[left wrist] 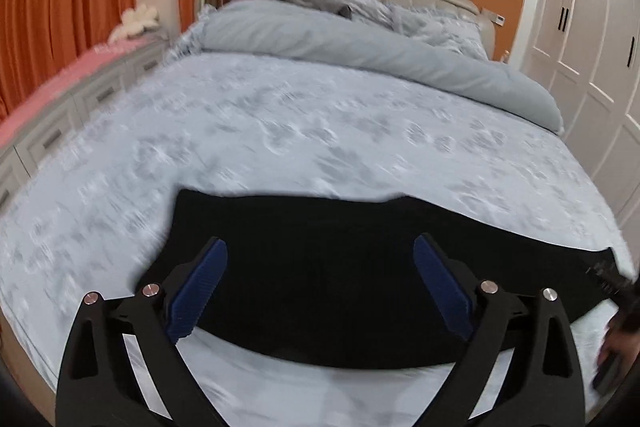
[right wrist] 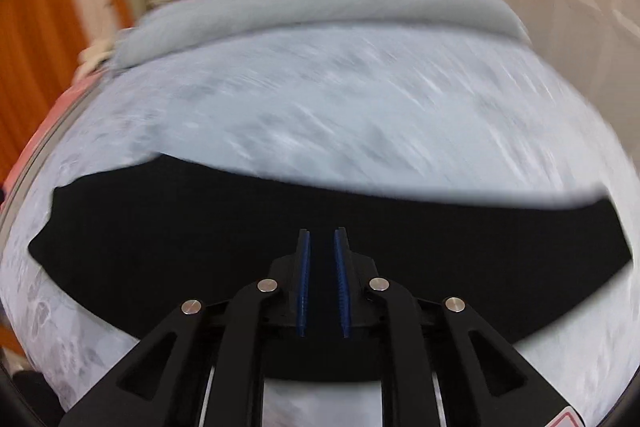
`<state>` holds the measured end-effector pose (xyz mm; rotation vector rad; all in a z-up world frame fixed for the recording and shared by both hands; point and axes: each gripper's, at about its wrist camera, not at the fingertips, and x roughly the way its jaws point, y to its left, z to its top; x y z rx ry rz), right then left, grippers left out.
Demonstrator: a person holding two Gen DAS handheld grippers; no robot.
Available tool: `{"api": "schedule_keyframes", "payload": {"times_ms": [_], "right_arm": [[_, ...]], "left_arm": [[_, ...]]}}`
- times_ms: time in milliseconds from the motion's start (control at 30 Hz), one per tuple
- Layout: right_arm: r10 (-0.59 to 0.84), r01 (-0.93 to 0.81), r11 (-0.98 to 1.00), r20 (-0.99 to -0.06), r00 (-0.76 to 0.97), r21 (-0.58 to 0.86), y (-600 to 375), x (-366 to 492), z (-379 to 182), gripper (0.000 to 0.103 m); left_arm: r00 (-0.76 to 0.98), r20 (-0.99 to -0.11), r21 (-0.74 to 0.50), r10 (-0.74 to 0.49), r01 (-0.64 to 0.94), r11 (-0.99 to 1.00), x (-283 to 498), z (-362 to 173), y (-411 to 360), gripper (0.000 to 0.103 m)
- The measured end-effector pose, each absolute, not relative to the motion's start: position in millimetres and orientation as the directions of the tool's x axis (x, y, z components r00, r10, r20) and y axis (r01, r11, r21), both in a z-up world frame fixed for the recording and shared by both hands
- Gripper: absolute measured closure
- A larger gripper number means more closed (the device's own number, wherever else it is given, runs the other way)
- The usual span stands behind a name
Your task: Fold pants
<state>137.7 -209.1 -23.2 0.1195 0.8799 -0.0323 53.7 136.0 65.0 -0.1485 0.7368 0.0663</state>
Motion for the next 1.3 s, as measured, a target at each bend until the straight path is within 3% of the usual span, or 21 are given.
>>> {"api": "schedule_keyframes", "payload": {"times_ms": [100, 233, 367, 600, 933, 1300], "right_arm": [[-0.089, 0.185, 0.982, -0.768, 0.634, 0.039, -267, 114, -25, 0.090], [-0.226, 0.380, 0.924, -0.740, 0.633, 0.043, -357, 71, -20, 0.063], [-0.399, 0.568, 0.823, -0.726, 0.559, -0.015, -430, 38, -25, 0.062], [-0.362, 0.567, 0.823, -0.753, 0.549, 0.017, -443, 29, -42, 0.060], [-0.349, 0.470, 0.881, -0.745, 0.569, -0.053, -383, 54, -34, 0.043], [-0.361, 0.501, 0.864, -0.739, 0.569, -0.036, -391, 48, -28, 0.038]], "left_arm": [[0.719, -0.694, -0.134, -0.034, -0.083, 0.988, 52, 44, 102, 0.010], [0.704, -0.709, -0.002, 0.039, -0.058, 0.998, 57, 12, 55, 0.010], [0.727, -0.684, 0.051, 0.064, -0.040, 0.998, 56, -6, 27, 0.010], [0.762, -0.630, 0.215, 0.149, -0.013, 0.976, 54, -16, 7, 0.010], [0.741, -0.657, 0.158, 0.138, -0.043, 0.986, 53, -13, 27, 0.010], [0.726, -0.673, 0.147, 0.143, -0.058, 0.987, 54, -14, 32, 0.010]]}}
